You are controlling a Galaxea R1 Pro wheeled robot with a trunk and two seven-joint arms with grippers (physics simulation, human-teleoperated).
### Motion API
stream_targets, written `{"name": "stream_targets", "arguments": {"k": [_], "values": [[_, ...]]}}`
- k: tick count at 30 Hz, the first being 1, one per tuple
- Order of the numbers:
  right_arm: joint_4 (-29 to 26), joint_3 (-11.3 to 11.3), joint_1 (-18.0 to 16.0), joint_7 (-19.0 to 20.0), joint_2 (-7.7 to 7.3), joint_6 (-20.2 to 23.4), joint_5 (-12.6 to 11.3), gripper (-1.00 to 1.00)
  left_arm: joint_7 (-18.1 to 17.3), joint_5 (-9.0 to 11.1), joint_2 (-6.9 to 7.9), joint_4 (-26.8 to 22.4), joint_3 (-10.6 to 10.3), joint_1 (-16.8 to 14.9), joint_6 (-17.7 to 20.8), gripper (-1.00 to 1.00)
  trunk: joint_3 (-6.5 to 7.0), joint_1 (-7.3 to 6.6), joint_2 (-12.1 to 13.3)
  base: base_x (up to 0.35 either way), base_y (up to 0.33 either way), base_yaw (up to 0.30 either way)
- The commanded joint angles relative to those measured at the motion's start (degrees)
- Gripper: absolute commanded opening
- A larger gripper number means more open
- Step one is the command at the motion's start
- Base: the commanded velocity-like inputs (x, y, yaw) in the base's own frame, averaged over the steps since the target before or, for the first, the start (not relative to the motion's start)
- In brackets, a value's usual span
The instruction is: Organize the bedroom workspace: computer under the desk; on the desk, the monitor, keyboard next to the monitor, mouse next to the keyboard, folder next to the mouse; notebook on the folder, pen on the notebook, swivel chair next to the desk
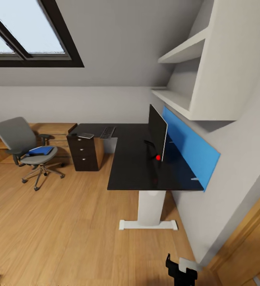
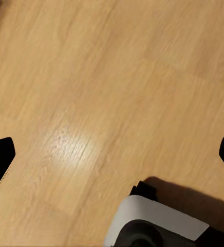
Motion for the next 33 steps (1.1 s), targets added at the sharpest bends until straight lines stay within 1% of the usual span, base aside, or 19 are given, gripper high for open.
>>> {"name": "stream_targets", "arguments": {"k": [1, 3, 5, 6, 9, 15, 20, 23, 26, 28, 33], "values": [[0.26, -0.30, -0.04, 0.13, -0.04, -0.78, -0.03, 1.00, 0.21, 0.56, 0.02, 0.22, -0.28, -0.04, -1.27, 1.00, -0.12, 0.01, -0.07, 0.000, 0.000, 0.186], [0.54, -0.33, -0.04, 0.13, -0.15, -1.37, -0.06, 1.00, 0.18, 0.55, -0.01, 0.88, -0.28, -0.04, -3.28, 1.00, -0.21, 0.01, -0.07, 0.000, 0.000, 0.195], [0.88, -0.41, -0.04, 0.12, -0.20, -2.04, -0.22, 1.00, 0.15, 0.53, -0.04, 2.43, -0.28, -0.06, -6.87, 1.00, -0.30, 0.01, -0.07, 0.000, 0.000, 0.208], [0.97, -0.40, -0.04, 0.12, -0.19, -2.21, -0.28, 1.00, 0.14, 0.52, -0.08, 2.90, -0.28, -0.05, -8.01, 1.00, -0.35, 0.01, -0.07, 0.000, 0.000, 0.213], [0.99, -0.40, -0.04, 0.09, -0.09, -2.44, -0.36, 1.00, 0.10, 0.51, -0.06, 3.51, -0.28, -0.05, -9.38, 1.00, -0.52, 0.01, -0.07, 0.007, 0.036, 0.216], [1.03, -0.32, -0.04, 0.13, -0.16, -2.52, -0.35, 1.00, 0.05, 0.51, -0.26, 3.79, -0.28, -0.05, -10.08, 1.00, -0.88, 0.01, -0.07, 0.097, 0.217, 0.198], [1.16, -0.06, -0.04, 0.17, -0.13, -2.57, -0.31, 1.00, 0.04, 0.52, -0.34, 3.81, -0.32, -0.07, -10.12, 1.00, -1.04, 0.01, -0.07, 0.133, 0.269, 0.060], [1.21, 0.00, -0.04, 1.77, -0.08, -2.57, -0.26, 1.00, 0.02, 0.55, -0.47, 3.89, -0.37, -0.06, -10.13, 1.00, -1.05, 0.01, -0.07, 0.124, 0.286, -0.029], [1.81, -0.03, -0.03, 5.14, -0.13, -2.57, -0.18, 1.00, 0.01, 0.59, -0.49, 3.92, -0.39, -0.05, -10.09, 1.00, -1.05, 0.01, -0.07, 0.120, 0.297, -0.010], [2.60, -0.04, -0.04, 6.40, -0.16, -2.55, -0.16, 1.00, -0.01, 0.59, -0.53, 4.08, -0.43, -0.06, -10.06, 1.00, -1.05, 0.01, -0.07, 0.120, 0.309, -0.003], [3.02, 0.00, -0.04, 6.89, -0.15, -2.54, -0.06, 1.00, -0.02, 0.60, -0.57, 4.14, -0.45, -0.06, -10.05, 1.00, -1.05, 0.01, -0.07, 0.123, 0.313, -0.001]]}}
